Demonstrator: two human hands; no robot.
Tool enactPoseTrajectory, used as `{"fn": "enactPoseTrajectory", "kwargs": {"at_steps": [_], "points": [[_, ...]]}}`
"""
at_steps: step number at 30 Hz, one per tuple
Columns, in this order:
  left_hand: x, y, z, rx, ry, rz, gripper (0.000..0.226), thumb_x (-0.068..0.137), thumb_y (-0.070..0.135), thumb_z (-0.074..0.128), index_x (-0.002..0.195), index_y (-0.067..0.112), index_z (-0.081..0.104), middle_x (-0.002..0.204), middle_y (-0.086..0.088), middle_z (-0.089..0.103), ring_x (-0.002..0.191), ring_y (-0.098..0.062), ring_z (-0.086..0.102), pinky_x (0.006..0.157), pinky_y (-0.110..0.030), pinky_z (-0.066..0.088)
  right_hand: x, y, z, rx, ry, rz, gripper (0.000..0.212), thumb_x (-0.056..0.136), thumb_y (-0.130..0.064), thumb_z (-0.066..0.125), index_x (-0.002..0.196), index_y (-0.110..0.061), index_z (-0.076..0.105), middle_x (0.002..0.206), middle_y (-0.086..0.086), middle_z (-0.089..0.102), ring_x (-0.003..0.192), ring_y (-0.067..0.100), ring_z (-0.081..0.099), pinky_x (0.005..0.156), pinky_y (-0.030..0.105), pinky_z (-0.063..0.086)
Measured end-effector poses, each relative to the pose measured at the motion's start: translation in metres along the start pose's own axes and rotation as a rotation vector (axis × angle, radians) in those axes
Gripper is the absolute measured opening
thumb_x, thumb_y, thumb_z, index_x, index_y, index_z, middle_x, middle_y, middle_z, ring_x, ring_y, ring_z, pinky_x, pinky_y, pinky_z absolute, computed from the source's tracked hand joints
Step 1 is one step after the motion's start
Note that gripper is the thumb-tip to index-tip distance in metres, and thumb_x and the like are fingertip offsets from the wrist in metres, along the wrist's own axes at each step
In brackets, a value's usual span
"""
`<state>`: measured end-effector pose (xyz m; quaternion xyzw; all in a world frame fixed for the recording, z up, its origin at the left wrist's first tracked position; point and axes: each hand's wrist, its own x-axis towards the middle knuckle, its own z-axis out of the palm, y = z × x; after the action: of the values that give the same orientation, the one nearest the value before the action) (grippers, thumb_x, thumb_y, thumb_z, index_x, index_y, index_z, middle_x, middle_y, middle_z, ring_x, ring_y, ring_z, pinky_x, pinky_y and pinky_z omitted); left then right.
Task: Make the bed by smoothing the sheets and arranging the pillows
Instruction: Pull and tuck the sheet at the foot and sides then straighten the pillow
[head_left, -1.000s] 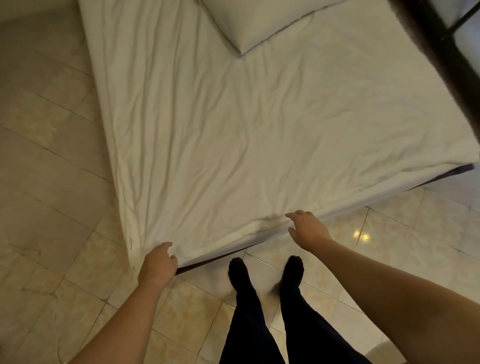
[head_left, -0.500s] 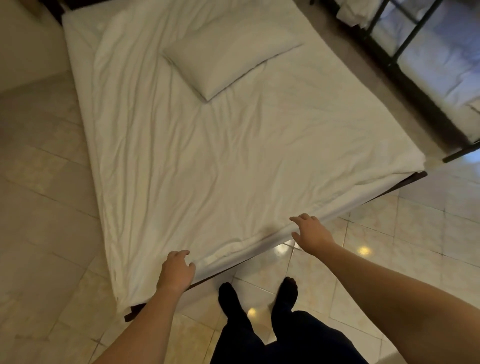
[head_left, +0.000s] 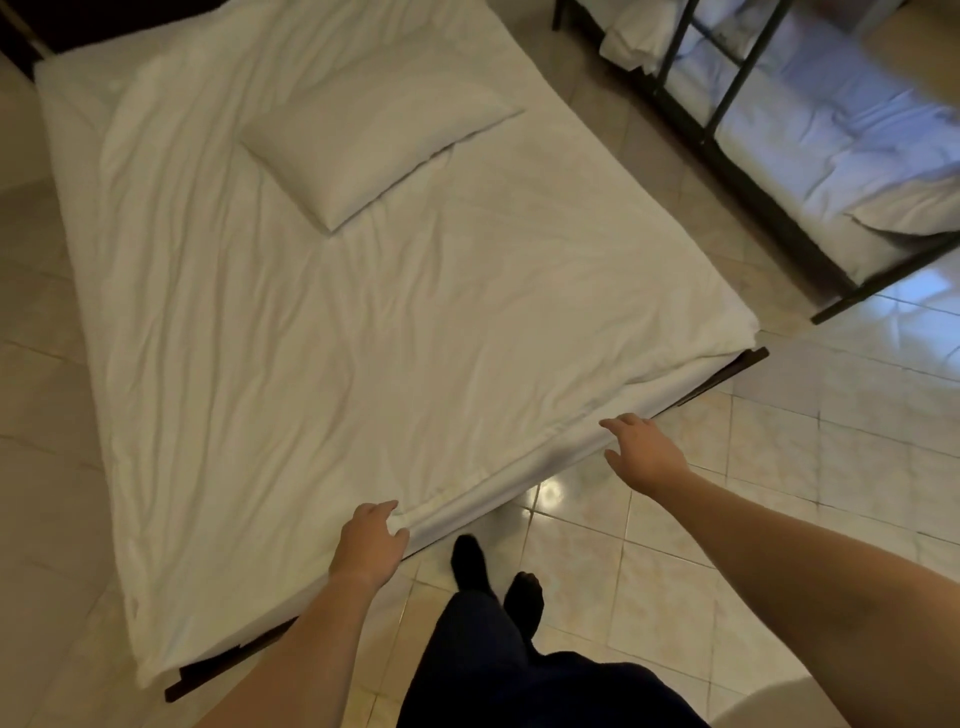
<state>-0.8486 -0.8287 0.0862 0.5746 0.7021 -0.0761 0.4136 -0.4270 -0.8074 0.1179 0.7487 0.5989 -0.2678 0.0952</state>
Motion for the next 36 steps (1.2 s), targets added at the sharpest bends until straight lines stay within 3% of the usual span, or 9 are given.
{"fn": "enactPoseTrajectory", "kwargs": {"at_steps": [12,22,30,36], "points": [[0.107,0.154,0.021,0.129,-0.119,0.147,0.058,0.103,0.037,0.055,0.158,0.028,0.040,0.161,-0.003,0.035,0.144,-0.023,0.040,0.116,-0.040,0.040,0.065,0.093,-0.051,0.057,0.029,0.118,0.055,0.098,-0.029,0.060,0.151,-0.023,0.045,0.152,0.003,0.046,0.135,0.027,0.044,0.106,0.043,0.047],[0.168,0.296,0.084,0.139,-0.187,0.254,0.055,0.097,0.036,0.066,0.150,0.030,0.049,0.152,0.005,0.045,0.137,-0.019,0.046,0.112,-0.038,0.044,0.155,0.216,-0.092,0.042,-0.016,0.167,0.055,0.097,-0.021,0.060,0.150,-0.025,0.045,0.152,0.001,0.046,0.136,0.025,0.044,0.101,0.042,0.049],[0.220,0.413,0.169,0.057,-0.093,0.171,0.062,0.094,0.034,0.072,0.151,0.031,0.048,0.153,0.006,0.047,0.139,-0.019,0.046,0.112,-0.037,0.044,0.262,0.334,-0.099,-0.119,-0.087,0.013,0.066,0.093,-0.020,0.067,0.153,-0.029,0.039,0.159,0.000,0.037,0.145,0.025,0.036,0.103,0.043,0.048],[0.245,0.470,0.212,0.053,-0.031,0.089,0.055,0.093,0.029,0.074,0.144,0.035,0.053,0.139,0.012,0.056,0.125,-0.017,0.055,0.097,-0.037,0.053,0.320,0.394,-0.102,-0.261,-0.116,-0.124,0.087,0.084,-0.027,0.080,0.155,-0.029,0.029,0.158,0.000,0.033,0.144,0.024,0.036,0.112,0.043,0.041]]}}
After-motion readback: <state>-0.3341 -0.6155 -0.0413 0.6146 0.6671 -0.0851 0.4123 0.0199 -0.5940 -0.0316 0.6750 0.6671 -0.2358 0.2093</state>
